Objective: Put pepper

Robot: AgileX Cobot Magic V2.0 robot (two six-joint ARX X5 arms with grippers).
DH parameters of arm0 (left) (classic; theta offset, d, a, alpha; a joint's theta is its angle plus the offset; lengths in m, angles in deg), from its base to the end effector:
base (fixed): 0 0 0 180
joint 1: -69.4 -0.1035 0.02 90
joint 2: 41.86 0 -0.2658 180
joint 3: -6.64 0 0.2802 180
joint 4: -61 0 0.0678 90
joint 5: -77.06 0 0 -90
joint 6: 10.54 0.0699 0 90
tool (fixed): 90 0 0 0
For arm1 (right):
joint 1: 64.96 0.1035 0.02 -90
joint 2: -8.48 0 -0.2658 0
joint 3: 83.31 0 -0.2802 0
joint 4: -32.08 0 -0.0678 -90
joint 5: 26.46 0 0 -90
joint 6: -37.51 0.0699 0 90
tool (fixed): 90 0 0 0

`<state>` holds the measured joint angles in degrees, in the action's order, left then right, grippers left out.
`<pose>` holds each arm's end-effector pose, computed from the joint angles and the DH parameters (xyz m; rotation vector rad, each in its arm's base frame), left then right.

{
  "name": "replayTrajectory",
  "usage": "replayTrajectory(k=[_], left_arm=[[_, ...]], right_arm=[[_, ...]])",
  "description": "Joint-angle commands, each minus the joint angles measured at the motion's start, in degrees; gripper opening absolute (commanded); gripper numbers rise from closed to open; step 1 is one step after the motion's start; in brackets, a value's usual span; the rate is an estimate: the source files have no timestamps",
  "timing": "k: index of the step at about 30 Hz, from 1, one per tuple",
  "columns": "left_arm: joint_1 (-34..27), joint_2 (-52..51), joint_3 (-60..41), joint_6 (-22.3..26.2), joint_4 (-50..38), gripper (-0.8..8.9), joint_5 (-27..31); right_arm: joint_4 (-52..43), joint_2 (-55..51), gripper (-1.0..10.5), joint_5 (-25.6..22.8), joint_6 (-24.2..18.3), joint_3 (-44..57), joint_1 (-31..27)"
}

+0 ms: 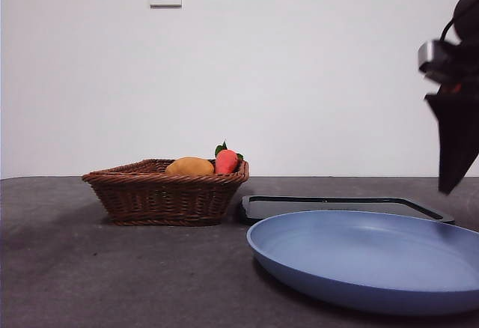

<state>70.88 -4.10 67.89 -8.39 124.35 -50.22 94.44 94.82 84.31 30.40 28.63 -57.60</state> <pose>0.1604 -0.0465 0.2988 -0.1831 0.6617 -0.6607 0.2852 0.0618 0.1495 0.0647 1.3803 0.4926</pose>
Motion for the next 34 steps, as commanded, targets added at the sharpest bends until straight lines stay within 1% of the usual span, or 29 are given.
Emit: replayTrajectory(k=[1, 3, 5, 8, 10, 14, 16, 22, 26, 30, 34], left_arm=[[0.1, 0.2, 1.1, 0.8, -0.3, 3.82, -0.4], [0.1, 0.2, 1.1, 0.8, -0.3, 3.82, -0.4], [0.1, 0.2, 1.1, 0.8, -0.3, 3.82, -0.4], [0.1, 0.2, 1.1, 0.8, -0.3, 3.82, -0.4], [0.1, 0.2, 1.1, 0.8, -0.3, 3.82, -0.4], [0.1, 0.2, 1.1, 0.8, -0.3, 3.82, -0.4], [0.1, 0.2, 1.1, 0.8, -0.3, 3.82, -0.4], [0.1, 0.2, 1.1, 0.9, -0.3, 3.82, -0.3], [0.1, 0.2, 1.1, 0.7, -0.5, 3.76, -0.3], [1.2, 1.7, 1.1, 0.3, -3.8, 3.76, -0.4], [3.4, 5.7, 1.1, -3.0, -9.0, 3.76, -0.2]], right_arm=[[-1.5, 3.1, 3.0, -0.2, -0.5, -0.9, 1.2], [-2.2, 4.7, 3.0, -1.2, -0.5, -0.9, 2.1], [-2.6, 6.3, 3.0, -3.3, -0.5, -0.9, 3.0], [-2.9, 7.7, 2.9, -4.7, -0.7, -0.9, 4.0], [-3.3, 8.0, 2.4, -4.6, -0.7, -0.9, 4.1], [-3.5, 8.0, 0.5, -4.4, -0.7, -0.9, 4.3], [-3.4, 8.0, 0.1, -4.4, -0.7, -0.9, 4.3], [-3.5, 8.0, 0.1, -4.4, 0.0, -0.9, 3.6], [-3.1, 6.7, 0.1, -4.2, 1.3, -0.9, 3.5], [-3.0, 1.7, 0.1, -4.2, 2.4, -0.9, 3.5], [-2.8, -5.7, 0.1, -4.3, 4.0, -1.0, 3.5]])
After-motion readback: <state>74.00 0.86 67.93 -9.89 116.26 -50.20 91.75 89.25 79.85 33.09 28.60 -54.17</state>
